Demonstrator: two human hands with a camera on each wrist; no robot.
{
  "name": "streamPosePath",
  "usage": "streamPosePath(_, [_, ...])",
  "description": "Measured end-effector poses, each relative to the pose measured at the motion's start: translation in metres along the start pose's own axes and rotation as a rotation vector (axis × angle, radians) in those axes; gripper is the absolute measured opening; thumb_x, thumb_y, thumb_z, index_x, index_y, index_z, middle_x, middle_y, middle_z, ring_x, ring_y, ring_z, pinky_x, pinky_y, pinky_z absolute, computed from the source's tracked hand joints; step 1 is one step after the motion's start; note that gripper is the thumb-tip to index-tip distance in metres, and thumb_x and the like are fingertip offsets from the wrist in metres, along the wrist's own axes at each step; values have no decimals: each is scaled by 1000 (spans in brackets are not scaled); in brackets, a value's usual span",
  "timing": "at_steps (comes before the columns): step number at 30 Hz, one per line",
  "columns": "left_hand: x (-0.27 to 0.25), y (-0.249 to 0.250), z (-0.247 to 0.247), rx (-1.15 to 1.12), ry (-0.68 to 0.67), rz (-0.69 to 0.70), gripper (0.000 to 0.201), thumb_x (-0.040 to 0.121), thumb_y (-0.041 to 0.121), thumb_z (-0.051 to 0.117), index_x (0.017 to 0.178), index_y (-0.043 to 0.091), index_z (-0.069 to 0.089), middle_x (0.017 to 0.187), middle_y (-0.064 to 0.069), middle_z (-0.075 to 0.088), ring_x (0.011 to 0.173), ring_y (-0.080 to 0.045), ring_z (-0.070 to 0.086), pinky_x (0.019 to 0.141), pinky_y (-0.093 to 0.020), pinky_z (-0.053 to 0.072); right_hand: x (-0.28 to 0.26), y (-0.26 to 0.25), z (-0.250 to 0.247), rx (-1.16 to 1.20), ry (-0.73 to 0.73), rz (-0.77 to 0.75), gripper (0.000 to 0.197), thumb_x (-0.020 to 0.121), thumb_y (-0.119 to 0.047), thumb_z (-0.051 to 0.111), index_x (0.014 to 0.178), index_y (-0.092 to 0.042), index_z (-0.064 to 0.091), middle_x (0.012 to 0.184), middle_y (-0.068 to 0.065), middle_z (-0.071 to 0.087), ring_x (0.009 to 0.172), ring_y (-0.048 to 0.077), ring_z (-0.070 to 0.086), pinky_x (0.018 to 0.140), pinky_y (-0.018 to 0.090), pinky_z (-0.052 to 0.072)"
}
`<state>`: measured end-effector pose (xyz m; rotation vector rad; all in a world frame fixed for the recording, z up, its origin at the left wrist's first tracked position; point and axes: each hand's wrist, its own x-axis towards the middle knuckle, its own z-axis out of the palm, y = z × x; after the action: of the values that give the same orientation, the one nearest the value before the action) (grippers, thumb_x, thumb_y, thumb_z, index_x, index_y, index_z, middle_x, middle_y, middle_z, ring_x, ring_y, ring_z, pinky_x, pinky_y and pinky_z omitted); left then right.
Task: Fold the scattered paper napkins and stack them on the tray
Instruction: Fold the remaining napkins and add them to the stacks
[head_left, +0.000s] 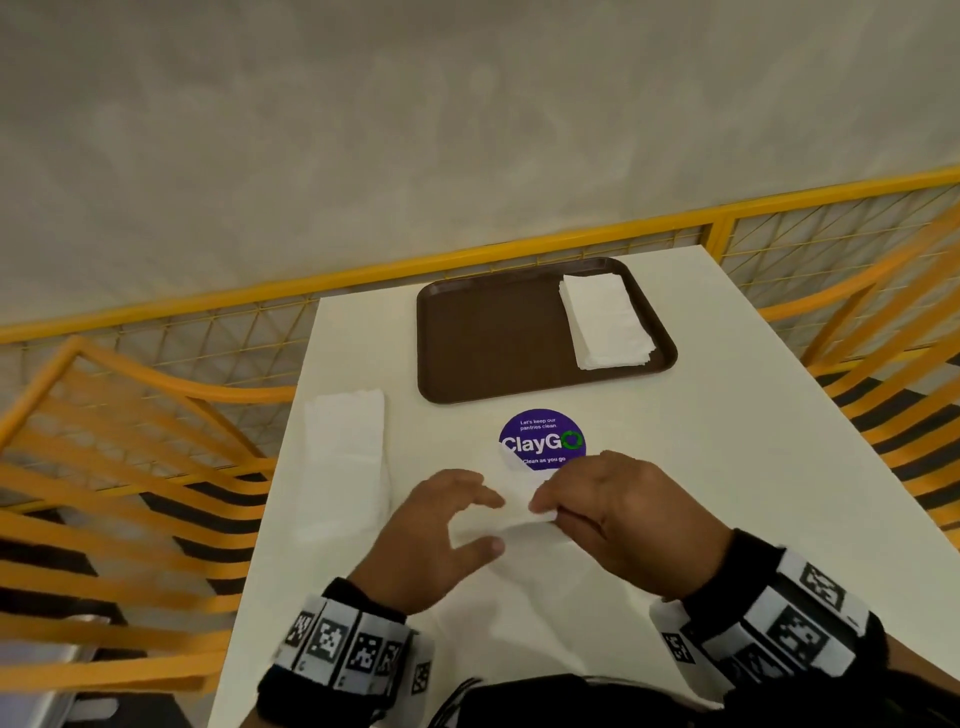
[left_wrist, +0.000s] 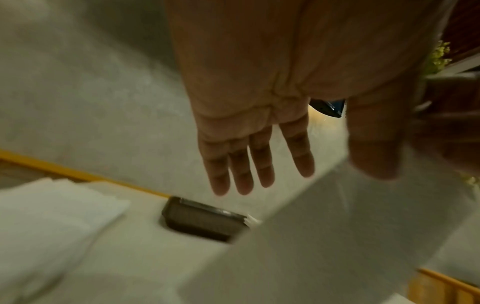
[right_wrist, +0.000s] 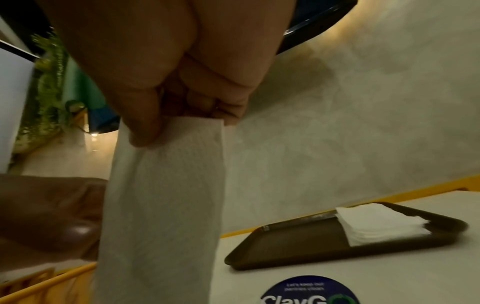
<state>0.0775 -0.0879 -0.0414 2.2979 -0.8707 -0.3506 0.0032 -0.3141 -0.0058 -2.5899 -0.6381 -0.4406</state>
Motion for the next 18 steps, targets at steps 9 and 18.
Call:
streamPosePath(9, [16, -55, -28, -165, 444, -534, 21, 98, 24, 44, 86, 12, 57, 83, -7, 60, 86, -30, 58, 75, -32, 40, -1, 4, 0, 85, 24, 159, 19, 90, -36, 48, 99, -30, 64, 92, -16, 70, 75, 5, 61, 65, 22, 53])
streamPosePath(18, [50, -139, -72, 16, 266, -1051, 46, 102, 25, 28, 128, -5, 50, 133, -29, 49, 124, -39, 46, 103, -40, 35, -19, 22, 10, 115, -162, 295, 18, 88, -33, 48, 95, -34, 64, 85, -21, 66, 70, -1, 58, 66, 14, 48])
